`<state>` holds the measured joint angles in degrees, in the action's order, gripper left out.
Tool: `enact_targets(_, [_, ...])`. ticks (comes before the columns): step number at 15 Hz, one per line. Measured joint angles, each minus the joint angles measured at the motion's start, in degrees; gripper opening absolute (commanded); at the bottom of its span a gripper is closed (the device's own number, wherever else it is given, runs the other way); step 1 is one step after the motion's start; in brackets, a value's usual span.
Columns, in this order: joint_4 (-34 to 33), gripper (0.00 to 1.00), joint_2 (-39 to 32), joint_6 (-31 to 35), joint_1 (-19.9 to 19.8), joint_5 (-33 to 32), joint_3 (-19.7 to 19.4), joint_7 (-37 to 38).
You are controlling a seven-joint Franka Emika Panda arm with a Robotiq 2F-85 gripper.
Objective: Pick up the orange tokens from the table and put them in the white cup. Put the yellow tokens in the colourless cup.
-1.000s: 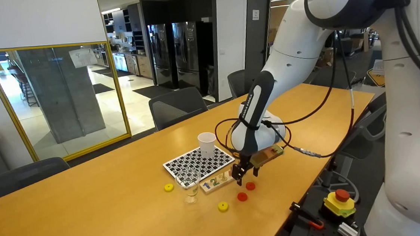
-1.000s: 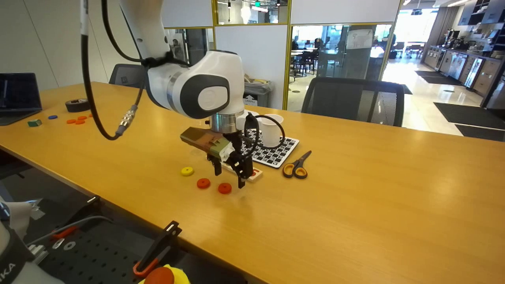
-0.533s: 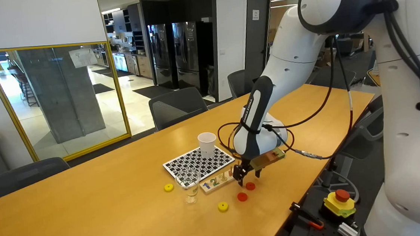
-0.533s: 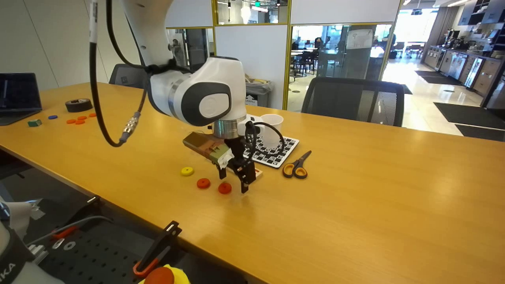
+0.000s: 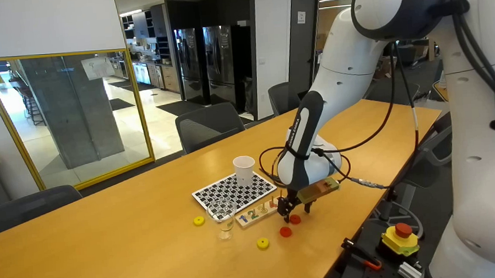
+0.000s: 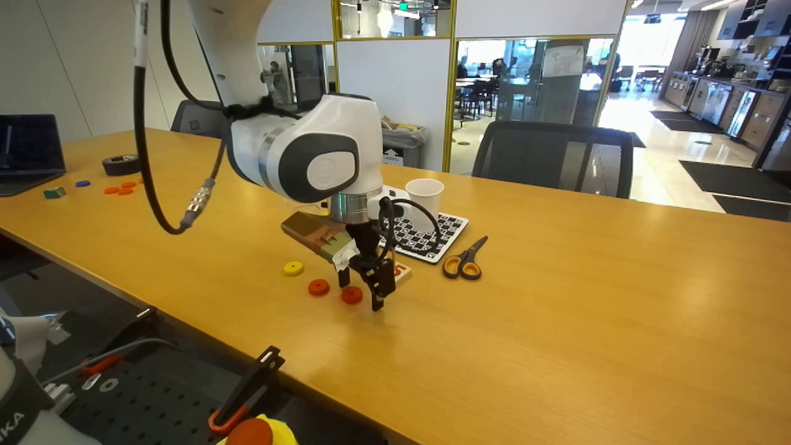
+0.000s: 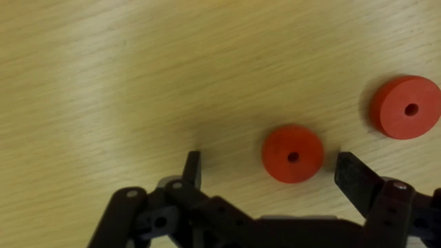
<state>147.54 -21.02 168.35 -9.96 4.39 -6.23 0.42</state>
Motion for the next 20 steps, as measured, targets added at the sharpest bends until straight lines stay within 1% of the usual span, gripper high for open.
enact_targets(2, [0.21, 1.00, 0.00, -0.06, -0.05, 0.05, 0.16, 0.06])
enact_targets(3, [0.30, 0.75, 0.00, -0.06, -0.05, 0.13, 0.20, 0.08])
enact_targets(4, [0.38, 0.74, 0.00, -0.06, -0.06, 0.27, 0.23, 0.10])
enact_targets(7, [0.57, 0.49, 0.35, 0.01, -0.13, 1.14, 0.51, 0.11])
enact_targets(11, [0.91, 0.20, 1.45, -0.01, -0.21, 1.79, 0.64, 0.18])
enact_targets(12, [1.00, 0.19, 1.66, -0.06, -0.21, 1.79, 0.62, 0.26])
enact_targets(17, [0.86, 0.20, 2.57, -0.39, 0.39, 1.64, -0.39, 1.07])
enact_targets(20, [-0.89, 0.19, 5.71, -0.40, 2.28, -0.13, -2.73, 2.73])
